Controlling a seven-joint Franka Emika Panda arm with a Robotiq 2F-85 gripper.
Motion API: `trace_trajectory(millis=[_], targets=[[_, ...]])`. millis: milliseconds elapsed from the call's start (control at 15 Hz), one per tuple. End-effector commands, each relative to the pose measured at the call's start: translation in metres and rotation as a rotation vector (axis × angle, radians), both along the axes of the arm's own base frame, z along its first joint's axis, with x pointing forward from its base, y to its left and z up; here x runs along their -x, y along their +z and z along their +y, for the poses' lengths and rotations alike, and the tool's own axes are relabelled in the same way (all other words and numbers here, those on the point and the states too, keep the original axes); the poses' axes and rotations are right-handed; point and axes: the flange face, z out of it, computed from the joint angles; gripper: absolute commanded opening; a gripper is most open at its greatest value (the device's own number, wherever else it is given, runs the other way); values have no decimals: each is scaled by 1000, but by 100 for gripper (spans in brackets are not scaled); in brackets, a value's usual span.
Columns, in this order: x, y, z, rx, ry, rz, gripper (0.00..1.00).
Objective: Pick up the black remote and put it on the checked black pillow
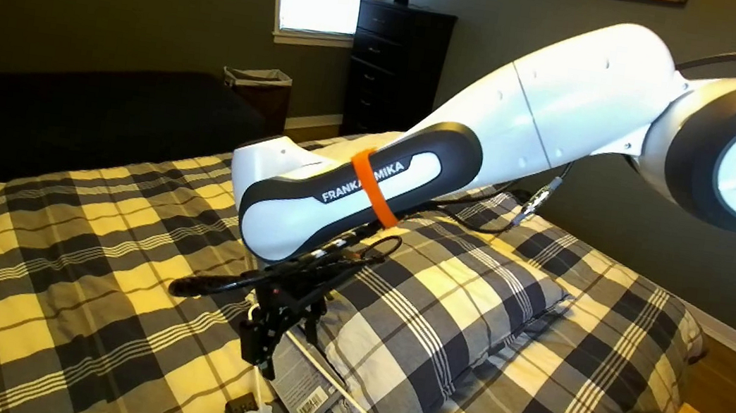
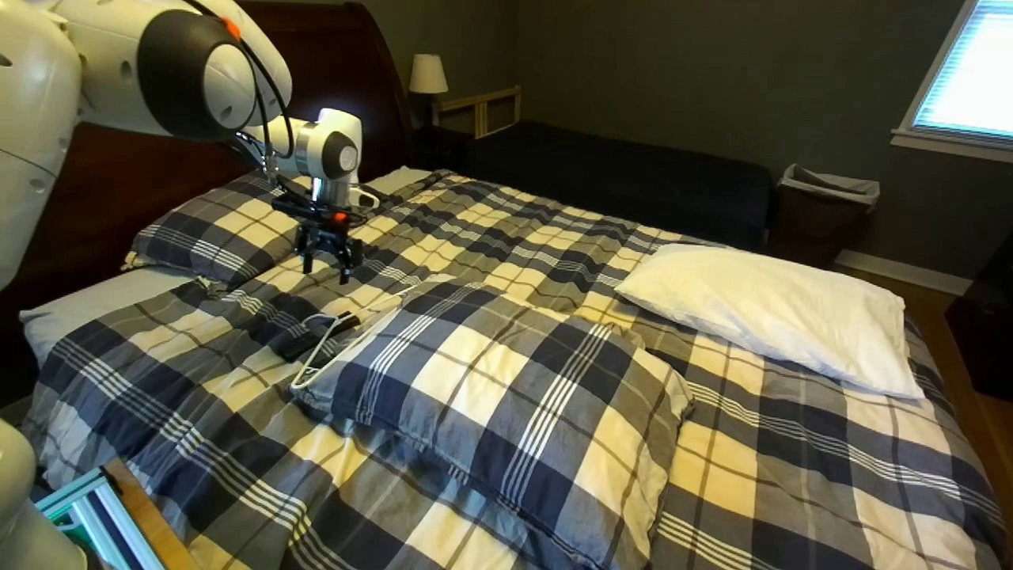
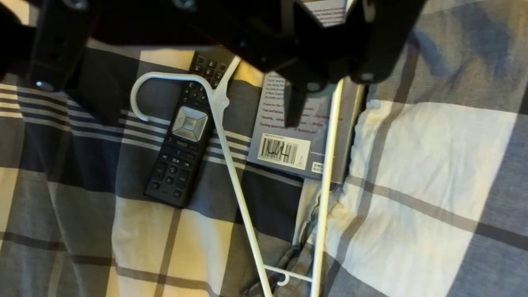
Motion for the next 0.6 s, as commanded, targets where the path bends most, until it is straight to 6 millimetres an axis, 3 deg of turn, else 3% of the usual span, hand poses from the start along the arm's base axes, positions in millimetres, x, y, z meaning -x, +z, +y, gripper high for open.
trace_trajectory(millis=[0,133,333,533], targets=[[-1,-24,44,-26,57,15,100],[-1,-35,67,-32,70,-15,100],[-9,-60,81,-77,45,6,100],[0,-85,93,-84,26,71,100]])
